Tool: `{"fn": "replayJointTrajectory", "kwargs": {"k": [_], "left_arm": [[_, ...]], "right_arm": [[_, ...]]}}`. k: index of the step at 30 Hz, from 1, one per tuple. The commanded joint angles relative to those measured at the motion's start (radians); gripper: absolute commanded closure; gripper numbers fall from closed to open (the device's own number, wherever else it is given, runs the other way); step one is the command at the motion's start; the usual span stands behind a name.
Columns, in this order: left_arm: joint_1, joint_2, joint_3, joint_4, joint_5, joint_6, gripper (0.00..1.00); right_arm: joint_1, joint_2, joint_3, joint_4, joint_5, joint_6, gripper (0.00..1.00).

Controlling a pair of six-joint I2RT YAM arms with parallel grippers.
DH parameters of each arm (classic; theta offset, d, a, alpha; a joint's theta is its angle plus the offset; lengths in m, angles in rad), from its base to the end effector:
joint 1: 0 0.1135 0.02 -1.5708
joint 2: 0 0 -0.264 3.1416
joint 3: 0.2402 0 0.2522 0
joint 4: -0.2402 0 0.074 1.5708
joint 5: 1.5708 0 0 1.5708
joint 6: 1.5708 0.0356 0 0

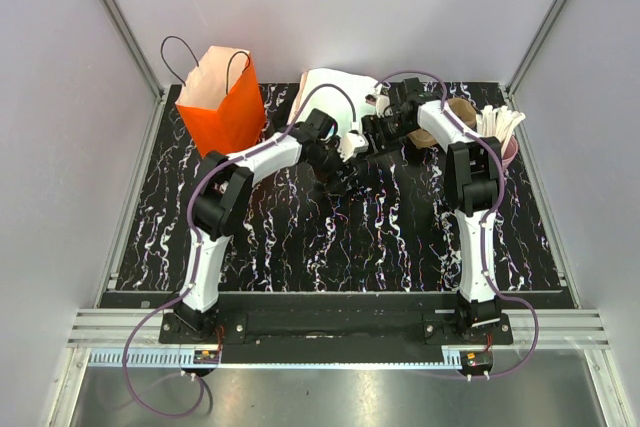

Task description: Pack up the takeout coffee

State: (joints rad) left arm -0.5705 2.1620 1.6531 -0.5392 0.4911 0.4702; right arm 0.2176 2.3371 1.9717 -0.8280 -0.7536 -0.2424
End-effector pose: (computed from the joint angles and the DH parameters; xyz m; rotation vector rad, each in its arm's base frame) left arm 0.3805 -0.2641 0.1744 1.4253 2.1413 -0.6768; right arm 0.4733 0.1296 0.1793 -0.7787 2.4700 1.0157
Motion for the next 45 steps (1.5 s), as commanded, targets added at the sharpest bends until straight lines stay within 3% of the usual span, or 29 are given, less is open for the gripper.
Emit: {"fn": "replayJointTrajectory", "kwargs": {"k": [1,8,12,15,19,25,36,45], "left_arm": [[0.000,-0.002,-0.003,0.025,0.013,-0.004,0.22],[0.015,-0.014,0.005,0.013,0.081,-0.027,0.40],[0.035,-0.024,0.020,-0.011,0.144,-0.047,0.39],[0.066,-0.039,0.031,-0.045,0.266,-0.065,0.39],[0.112,-0.070,0.034,-0.071,0.404,-0.096,0.38],[0.126,-0.136,0.005,-0.087,0.552,-0.123,0.37],[0.121,-0.248,-0.082,-0.085,0.699,-0.145,0.34],[0.112,-0.269,-0.096,-0.087,0.733,-0.153,0.33]], "right_arm": [[0.006,-0.061,0.032,-0.033,-0.032,-0.026,0.21],[0.003,-0.114,0.027,-0.049,-0.027,-0.063,0.20],[-0.036,-0.166,0.013,-0.051,-0.061,-0.087,0.20],[-0.066,-0.235,-0.013,-0.077,-0.131,-0.155,0.20],[-0.077,-0.356,-0.098,-0.128,-0.185,-0.364,0.21],[-0.073,-0.513,-0.252,-0.157,-0.254,-0.509,0.26],[-0.032,-0.576,-0.300,-0.157,-0.372,-0.520,0.32],[0.012,-0.607,-0.323,-0.198,-0.408,-0.572,0.37]]}}
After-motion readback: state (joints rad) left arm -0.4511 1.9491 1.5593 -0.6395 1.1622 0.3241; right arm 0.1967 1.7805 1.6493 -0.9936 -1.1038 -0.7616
